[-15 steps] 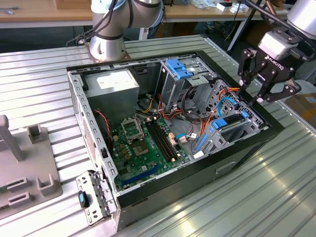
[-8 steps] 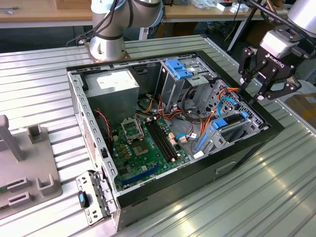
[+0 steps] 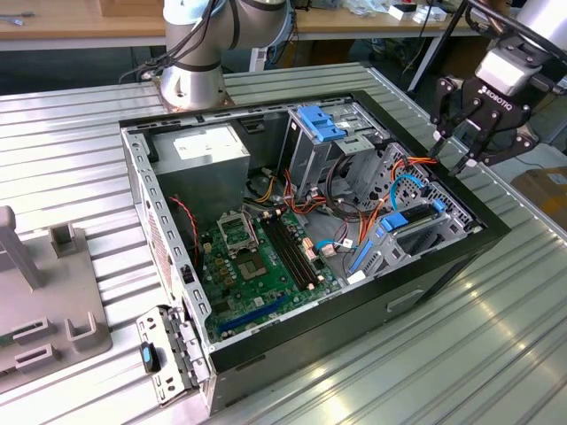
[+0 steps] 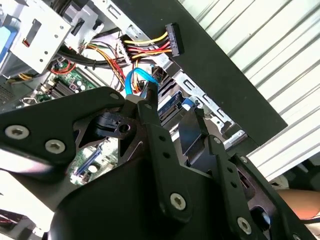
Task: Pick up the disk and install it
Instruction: 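Insert the first disk wire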
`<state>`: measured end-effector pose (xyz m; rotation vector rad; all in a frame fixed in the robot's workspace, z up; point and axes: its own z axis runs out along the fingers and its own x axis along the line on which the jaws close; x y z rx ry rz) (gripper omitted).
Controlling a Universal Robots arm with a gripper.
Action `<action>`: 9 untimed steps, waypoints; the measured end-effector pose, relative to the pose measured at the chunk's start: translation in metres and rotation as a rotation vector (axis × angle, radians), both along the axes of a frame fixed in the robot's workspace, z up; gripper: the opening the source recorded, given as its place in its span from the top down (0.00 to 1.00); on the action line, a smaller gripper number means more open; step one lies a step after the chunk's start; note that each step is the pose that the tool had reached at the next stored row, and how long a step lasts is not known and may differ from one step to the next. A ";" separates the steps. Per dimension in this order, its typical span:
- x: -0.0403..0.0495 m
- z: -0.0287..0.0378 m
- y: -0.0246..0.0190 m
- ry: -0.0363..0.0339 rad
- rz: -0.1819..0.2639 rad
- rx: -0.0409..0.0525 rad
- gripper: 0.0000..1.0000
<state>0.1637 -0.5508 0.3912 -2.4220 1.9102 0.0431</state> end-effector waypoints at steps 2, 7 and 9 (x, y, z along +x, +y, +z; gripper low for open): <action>0.0004 -0.0003 0.0000 0.0000 0.031 0.0000 0.56; 0.0029 -0.0009 0.0007 0.0001 0.052 0.0000 0.56; 0.0029 -0.0009 0.0007 0.0001 0.052 0.0000 0.56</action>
